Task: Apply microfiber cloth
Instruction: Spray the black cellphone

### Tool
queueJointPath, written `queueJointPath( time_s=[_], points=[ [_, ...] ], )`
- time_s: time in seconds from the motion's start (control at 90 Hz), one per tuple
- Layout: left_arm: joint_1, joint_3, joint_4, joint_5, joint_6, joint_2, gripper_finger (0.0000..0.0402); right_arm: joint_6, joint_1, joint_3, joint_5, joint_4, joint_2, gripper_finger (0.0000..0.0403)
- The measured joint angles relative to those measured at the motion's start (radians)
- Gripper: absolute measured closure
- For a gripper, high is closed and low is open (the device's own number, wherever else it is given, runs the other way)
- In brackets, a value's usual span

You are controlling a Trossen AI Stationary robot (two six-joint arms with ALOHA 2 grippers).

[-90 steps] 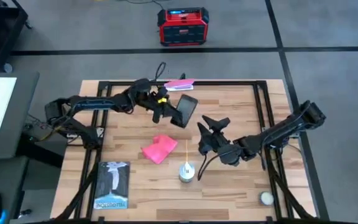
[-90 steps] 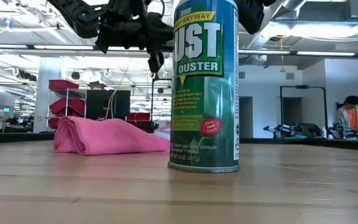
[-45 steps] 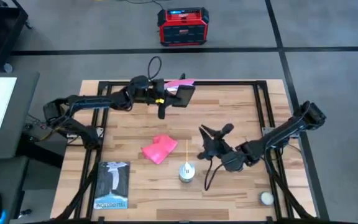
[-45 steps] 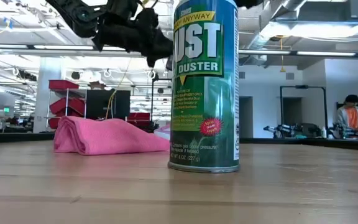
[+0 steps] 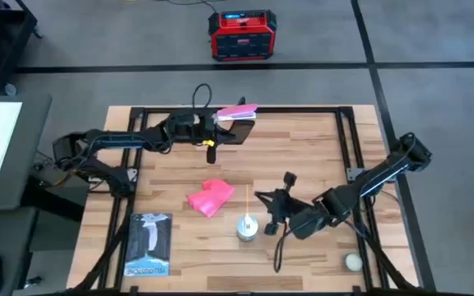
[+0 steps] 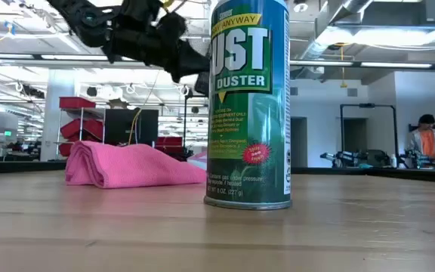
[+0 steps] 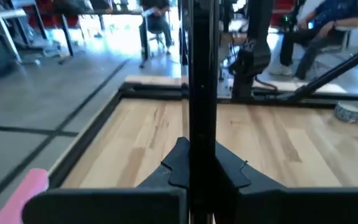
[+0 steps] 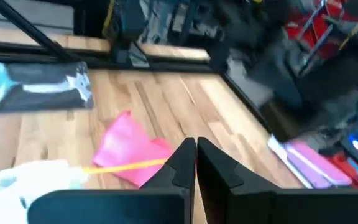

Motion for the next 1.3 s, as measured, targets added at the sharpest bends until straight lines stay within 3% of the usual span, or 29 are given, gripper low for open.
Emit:
queueJointPath(
  time_s=[0.222, 0.367, 0.478, 0.578, 0.756, 0.933, 1.3],
  points=[
    [-0.04, -0.198, 0.073, -0.062, -0.032, -0.219, 0.0396, 0.063, -0.018, 0.001, -0.194, 0.022, 0.002, 0.0403],
    [-0.135, -0.272, 0.125, -0.189, -0.022, -0.253, 0.0396, 0.072, -0.049, 0.001, -0.301, 0.059, 0.003, 0.0403],
    [-0.189, -0.279, 0.179, -0.26, 0.008, -0.204, 0.0396, 0.093, -0.068, 0.024, -0.386, 0.029, 0.004, 0.0403],
    [-0.204, -0.279, 0.265, -0.303, 0.033, -0.125, 0.0396, 0.104, -0.07, 0.06, -0.394, -0.026, 0.004, 0.0403],
    [-0.203, -0.239, 0.445, -0.305, 0.042, 0.046, 0.0396, 0.125, -0.056, 0.121, -0.41, -0.12, 0.004, 0.0403],
    [-0.21, -0.168, 0.469, -0.266, 0.041, 0.177, 0.0396, 0.192, -0.059, 0.129, -0.446, -0.188, 0.003, 0.0403],
    [-0.24, -0.192, 0.506, -0.259, 0.029, 0.19, 0.0396, 0.233, -0.076, 0.136, -0.531, -0.217, 0.004, 0.0403]
  ],
)
